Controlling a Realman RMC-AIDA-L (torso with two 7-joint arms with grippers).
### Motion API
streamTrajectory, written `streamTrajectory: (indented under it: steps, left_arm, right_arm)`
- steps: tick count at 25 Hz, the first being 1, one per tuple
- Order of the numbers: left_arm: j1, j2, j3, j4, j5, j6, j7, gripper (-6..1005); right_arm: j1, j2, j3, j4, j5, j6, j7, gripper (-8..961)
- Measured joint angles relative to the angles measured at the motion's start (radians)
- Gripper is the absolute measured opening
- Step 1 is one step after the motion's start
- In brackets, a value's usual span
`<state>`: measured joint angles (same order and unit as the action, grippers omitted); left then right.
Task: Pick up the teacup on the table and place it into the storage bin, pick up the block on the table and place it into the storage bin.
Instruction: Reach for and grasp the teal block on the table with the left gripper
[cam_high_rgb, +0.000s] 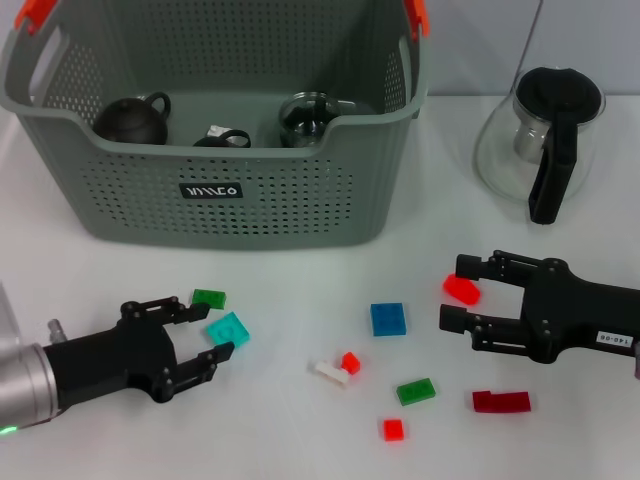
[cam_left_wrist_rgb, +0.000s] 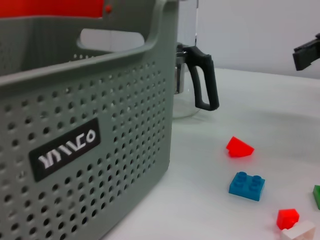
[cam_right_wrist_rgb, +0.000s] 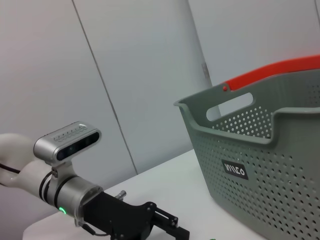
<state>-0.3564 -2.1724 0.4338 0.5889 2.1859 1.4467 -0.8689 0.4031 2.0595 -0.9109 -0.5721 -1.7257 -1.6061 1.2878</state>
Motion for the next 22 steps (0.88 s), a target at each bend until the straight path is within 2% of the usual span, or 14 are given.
streamTrajectory:
  steps: [10, 22]
  left_arm:
    - [-0.02, -0.001, -0.001, -0.105, -0.016, -0.129, 0.126, 574]
    - [-0.023, -0.001, 0.002, -0.113, -0.02, -0.138, 0.131, 567]
  right_arm:
    - [-0.001, 0.001, 0.0, 0.001, 0.0, 0.0, -0.002, 819]
    - [-0.006, 0.001, -0.002, 0.002, 0.0, 0.0, -0.004, 819]
